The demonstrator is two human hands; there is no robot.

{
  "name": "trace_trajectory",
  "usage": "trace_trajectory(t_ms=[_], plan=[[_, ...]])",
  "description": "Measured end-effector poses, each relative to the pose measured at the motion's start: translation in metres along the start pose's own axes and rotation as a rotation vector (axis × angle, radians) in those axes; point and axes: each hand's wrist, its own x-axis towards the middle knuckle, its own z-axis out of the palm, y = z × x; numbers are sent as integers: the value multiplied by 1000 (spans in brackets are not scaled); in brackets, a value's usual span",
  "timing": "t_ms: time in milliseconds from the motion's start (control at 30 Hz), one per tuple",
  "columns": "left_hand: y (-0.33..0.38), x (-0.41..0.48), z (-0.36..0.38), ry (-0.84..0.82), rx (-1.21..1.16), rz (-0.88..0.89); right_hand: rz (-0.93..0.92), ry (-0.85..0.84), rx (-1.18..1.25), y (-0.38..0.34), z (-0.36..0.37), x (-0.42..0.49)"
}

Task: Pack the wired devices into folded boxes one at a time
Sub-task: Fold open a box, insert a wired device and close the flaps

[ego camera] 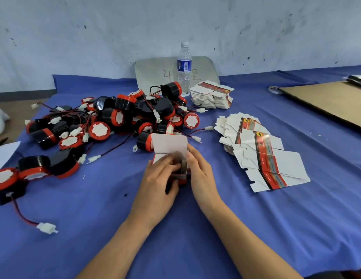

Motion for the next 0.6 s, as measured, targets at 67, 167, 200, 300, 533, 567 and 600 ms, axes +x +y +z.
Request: trace_trajectory(t_ms=[67, 167, 200, 300, 533, 567, 600], plan=[[0, 0, 0, -17, 56, 21, -14, 17, -36, 2, 1, -1], [-1, 1, -2, -68, 148, 10, -7, 7, -50, 4, 2, -3], [0, 1, -2, -83, 167, 13, -2, 11, -46, 4, 3, -3], [0, 0, -3, -88, 190, 30, -6, 16, -44, 4, 3, -3], [0, 3, -4, -152, 298, 8, 41, -17, -5, 1, 5, -6], [0, 3, -3, -159, 299, 1, 51, -22, 9, -1, 4, -6], [-1, 3, -2, -152, 290, 1, 49, -28, 8, -2, 3, -6]])
